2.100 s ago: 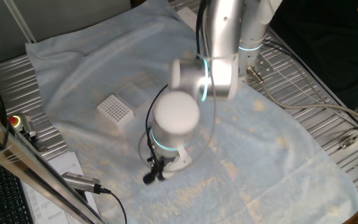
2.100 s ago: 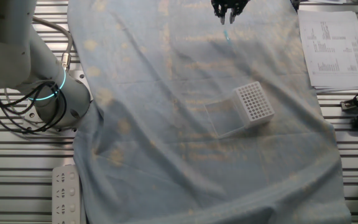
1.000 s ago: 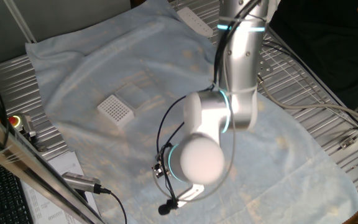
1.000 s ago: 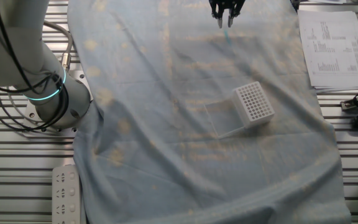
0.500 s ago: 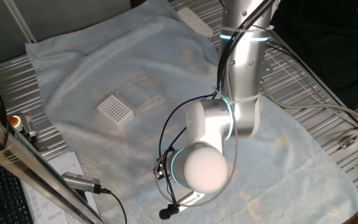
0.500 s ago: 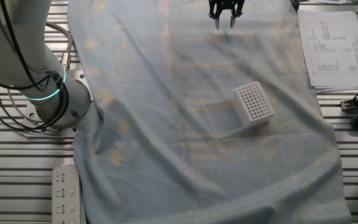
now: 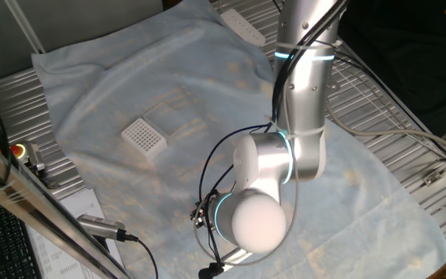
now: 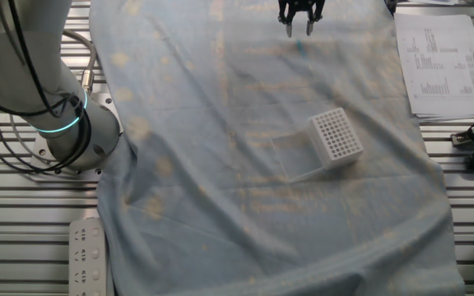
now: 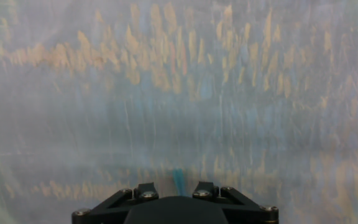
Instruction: Insert a medium pipette tip into the holder for medium pipette tips
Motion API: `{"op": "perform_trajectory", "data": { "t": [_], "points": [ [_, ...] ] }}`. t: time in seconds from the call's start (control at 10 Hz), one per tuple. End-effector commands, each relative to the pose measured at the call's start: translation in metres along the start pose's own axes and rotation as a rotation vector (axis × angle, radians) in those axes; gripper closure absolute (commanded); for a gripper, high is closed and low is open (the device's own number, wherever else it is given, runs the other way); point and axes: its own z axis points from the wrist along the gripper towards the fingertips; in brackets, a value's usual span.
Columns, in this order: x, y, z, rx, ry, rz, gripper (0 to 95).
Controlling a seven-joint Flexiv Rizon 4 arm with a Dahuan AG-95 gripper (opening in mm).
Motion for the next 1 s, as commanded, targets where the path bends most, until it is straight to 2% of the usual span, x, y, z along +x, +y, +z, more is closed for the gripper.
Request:
{"op": "perform_trajectory", "data": {
  "t": [0.1, 0.2, 0.4, 0.7, 0.9, 1.0],
  "points": [
    [0.0010, 0.0004, -0.0004, 0.003, 0.000, 0.006, 57.0],
    [0.0009, 0.0004, -0.0004, 0.002, 0.000, 0.007, 57.0],
    [0.0009, 0.0004, -0.0004, -0.012, -0.048, -0.030, 57.0],
    [0.0009, 0.0004, -0.0004, -0.024, 0.091, -0.036, 57.0],
    [0.0009, 0.0004, -0.0004, -0.024, 0.093, -0.003, 57.0],
    [-0.0014, 0.0002, 0.0049, -0.023, 0.092, 0.016, 57.0]
  ]
}}
